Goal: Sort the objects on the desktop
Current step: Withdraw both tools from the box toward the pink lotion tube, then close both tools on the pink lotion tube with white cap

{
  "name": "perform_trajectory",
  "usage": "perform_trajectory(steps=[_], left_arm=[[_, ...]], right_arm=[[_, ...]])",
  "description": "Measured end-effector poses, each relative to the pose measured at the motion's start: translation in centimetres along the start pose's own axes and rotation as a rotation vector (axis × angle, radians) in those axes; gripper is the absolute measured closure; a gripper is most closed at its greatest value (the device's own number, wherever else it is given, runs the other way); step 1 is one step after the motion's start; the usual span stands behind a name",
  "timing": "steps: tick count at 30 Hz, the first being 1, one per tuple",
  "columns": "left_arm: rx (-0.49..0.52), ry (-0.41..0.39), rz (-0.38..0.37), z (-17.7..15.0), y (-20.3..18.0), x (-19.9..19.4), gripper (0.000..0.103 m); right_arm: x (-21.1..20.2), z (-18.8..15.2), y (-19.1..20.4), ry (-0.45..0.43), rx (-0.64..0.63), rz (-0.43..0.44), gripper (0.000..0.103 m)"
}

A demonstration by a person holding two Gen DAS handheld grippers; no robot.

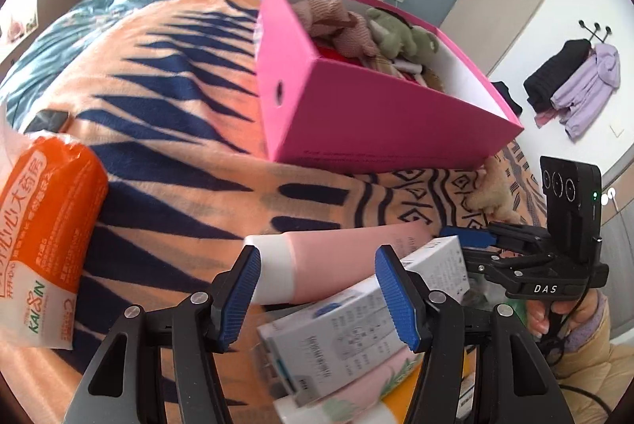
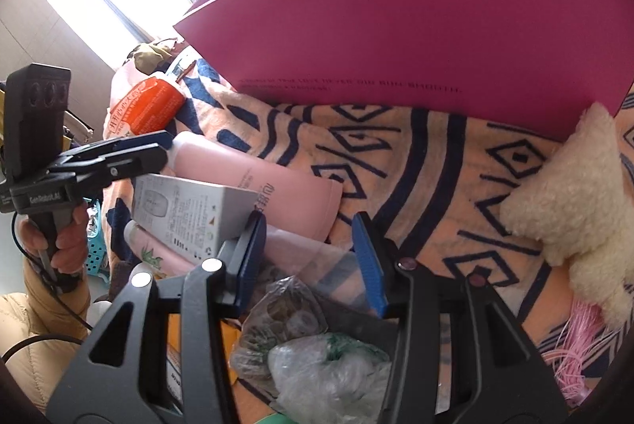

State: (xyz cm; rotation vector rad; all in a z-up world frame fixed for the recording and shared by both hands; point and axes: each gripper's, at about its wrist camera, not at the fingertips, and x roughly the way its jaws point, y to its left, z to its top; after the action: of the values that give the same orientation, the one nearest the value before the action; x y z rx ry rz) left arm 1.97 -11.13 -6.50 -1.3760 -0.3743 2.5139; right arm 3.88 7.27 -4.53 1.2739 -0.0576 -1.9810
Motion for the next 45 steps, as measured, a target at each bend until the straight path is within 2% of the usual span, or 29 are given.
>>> perform_trajectory(steps=[11, 14, 18, 22, 28, 30, 35, 40, 45], left_arm=[[-0.011, 0.045, -0.021, -0.2, 0.6, 1.0, 0.038], [-0.024, 0.042, -0.032, -0.2, 0.6, 0.9, 0.035], [-0.03, 0.037, -0.032, -0.3, 0.3, 0.9, 0.035], [-0.012, 0.049, -0.052, -0.4, 0.1, 1.2, 0.035], [-0.033, 0.088, -0.051, -0.3, 0.9, 1.8, 0.036], [-0.029, 0.09, -0.054, -0.2, 0.8, 1.9, 0.037], [-0.007, 0.097, -0.025, 0.1, 0.2, 2.2, 0.037], [0.014, 0.071, 0.011, 0.1, -0.5, 1.5, 0.038], [0.023, 0.036, 0.006, 0.1, -1.0, 0.6, 0.038]], right_arm=[[0.7, 0.2, 0.1, 0.017, 0.008, 0.025, 0.055], [1.2, 0.4, 0.6, 0.009, 0.023, 0.038, 0.051], [0.7, 0.6, 0.0, -0.02, 0.058, 0.078, 0.051], [-0.7, 1.1, 0.0, -0.089, 0.034, 0.037, 0.055], [0.0, 1.4, -0.8, -0.02, 0.037, 0.067, 0.056], [0.6, 1.2, -0.9, -0.003, 0.043, 0.038, 0.056], [0.8, 1.4, -1.0, -0.003, 0.056, 0.036, 0.054], [0.6, 1.4, -0.7, -0.022, 0.055, 0.034, 0.052], [-1.1, 1.5, -0.4, -0.09, 0.044, 0.046, 0.052]])
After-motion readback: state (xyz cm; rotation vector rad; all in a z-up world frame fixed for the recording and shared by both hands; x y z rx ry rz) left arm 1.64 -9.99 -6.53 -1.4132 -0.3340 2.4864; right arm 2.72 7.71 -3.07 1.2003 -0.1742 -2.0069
